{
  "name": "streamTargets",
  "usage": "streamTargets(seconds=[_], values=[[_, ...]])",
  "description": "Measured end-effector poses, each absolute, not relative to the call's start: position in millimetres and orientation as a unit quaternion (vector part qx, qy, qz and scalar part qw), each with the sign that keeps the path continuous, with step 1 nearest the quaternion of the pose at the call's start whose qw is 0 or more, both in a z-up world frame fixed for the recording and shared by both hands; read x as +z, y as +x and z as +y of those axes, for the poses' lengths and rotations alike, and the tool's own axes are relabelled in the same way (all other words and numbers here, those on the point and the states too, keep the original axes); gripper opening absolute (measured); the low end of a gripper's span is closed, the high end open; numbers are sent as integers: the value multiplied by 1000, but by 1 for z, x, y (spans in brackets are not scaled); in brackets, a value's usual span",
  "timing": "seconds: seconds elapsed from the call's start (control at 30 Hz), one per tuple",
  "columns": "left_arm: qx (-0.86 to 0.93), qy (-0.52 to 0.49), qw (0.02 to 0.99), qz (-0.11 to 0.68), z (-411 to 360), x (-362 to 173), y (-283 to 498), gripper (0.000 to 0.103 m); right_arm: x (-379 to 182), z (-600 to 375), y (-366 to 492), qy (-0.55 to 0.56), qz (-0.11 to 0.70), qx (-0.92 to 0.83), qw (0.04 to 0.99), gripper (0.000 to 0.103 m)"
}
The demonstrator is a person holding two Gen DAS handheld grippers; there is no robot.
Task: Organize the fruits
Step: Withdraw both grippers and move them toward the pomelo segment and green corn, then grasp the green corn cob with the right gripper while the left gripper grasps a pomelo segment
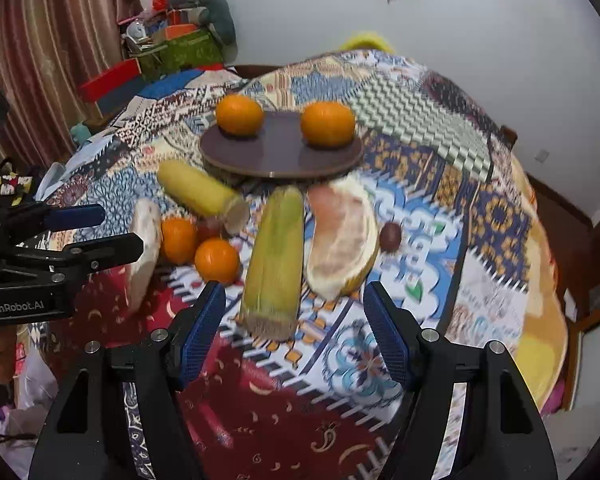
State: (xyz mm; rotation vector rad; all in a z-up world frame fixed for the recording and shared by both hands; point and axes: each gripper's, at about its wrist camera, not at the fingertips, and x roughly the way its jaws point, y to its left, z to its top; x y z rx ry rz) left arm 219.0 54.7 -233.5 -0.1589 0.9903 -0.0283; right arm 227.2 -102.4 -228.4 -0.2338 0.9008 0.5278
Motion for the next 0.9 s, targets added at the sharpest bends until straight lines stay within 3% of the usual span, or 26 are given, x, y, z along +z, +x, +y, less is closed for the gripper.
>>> streamTargets(seconds=[0.07,0.13,0.2,0.27,0.43,0.9], values=[[-10,-73,875,479,52,-238,219,71,-236,-103,229,-98,443,257,853,66],[2,-65,874,482,50,-243,218,72,-240,-101,228,-94,450,258,850,54],[5,-58,878,475,49,-243,215,72,-244,-98,228,-93,456,261,846,48],[4,-53,881,470,50,-243,211,72,-248,-95,229,-96,461,263,842,48],[16,-47,881,471,63,-245,199,72,-256,-90,229,-98,467,265,838,34],[20,-88,875,476,99,-248,173,71,-249,-109,202,-87,469,282,833,33]])
